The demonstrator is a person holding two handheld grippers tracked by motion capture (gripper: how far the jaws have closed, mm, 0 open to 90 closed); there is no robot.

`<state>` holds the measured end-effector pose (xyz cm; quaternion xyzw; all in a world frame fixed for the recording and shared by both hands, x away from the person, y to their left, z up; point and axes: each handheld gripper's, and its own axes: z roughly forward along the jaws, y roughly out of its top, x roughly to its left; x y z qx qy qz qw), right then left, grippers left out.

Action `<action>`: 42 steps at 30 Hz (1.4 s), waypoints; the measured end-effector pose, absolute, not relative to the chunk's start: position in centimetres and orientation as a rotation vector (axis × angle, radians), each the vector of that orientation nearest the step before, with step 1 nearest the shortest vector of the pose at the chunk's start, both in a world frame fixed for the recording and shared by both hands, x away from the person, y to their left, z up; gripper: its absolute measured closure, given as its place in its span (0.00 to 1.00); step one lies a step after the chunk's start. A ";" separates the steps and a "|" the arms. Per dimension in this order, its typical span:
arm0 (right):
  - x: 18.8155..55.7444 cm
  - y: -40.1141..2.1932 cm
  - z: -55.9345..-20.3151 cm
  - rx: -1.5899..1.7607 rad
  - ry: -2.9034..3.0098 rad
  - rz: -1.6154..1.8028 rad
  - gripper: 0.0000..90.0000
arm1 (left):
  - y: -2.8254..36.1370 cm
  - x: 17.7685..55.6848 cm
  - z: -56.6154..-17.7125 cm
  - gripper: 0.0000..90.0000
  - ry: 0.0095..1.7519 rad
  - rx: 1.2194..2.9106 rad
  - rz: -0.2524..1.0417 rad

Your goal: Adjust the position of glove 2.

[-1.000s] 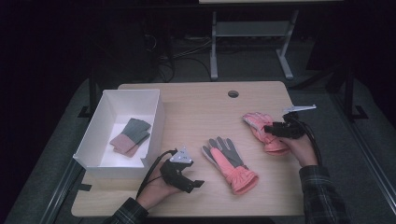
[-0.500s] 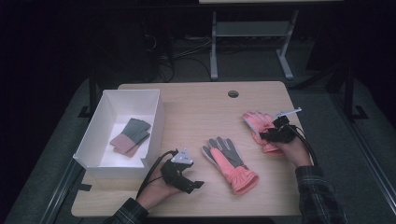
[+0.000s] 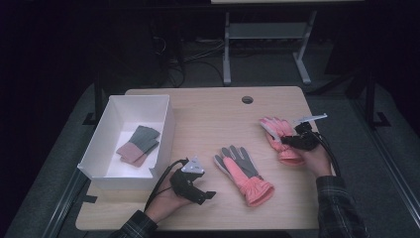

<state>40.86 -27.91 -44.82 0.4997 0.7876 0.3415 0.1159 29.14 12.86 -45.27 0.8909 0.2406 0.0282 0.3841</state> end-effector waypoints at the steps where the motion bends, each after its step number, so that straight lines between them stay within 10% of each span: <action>1: 40.8 -27.9 -44.6 1.475 2.300 1.002 0.94 | 12.8 29.1 -45.3 0.17 0.614 2.272 0.074; 42: 31.1 -19.2 -36.0 1.180 2.522 1.182 0.94 | 12.9 29.2 -45.0 0.16 0.615 2.265 0.087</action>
